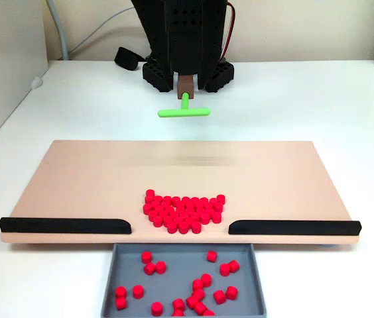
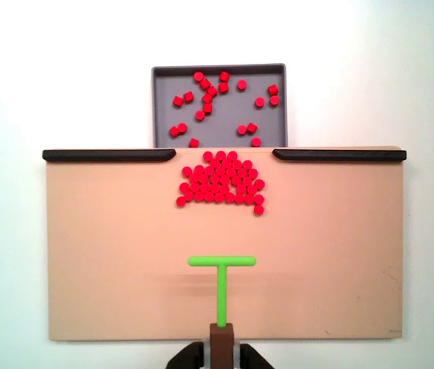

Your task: Gather the bottom side granules

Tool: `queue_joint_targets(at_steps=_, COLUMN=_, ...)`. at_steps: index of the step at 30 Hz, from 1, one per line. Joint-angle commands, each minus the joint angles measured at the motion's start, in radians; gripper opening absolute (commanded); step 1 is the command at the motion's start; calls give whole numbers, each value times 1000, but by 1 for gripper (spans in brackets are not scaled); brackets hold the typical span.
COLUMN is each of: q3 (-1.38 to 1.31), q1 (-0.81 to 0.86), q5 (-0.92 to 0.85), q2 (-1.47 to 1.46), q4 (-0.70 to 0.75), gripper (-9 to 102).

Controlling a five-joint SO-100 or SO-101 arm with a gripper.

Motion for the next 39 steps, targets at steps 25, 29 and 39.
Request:
queue_joint_targets(at_steps=25, q3=41, q1=14, q5=14, q2=-8, q4=-15, gripper=0)
queue_joint_targets(at_steps=29, q3=40, q1=-11, q5=60, q2=-17, q4=-15, gripper=0)
queue_joint_targets(at_steps=39, q3=40, q1=-9, q5=81, q2=-15, q4=-15, gripper=0)
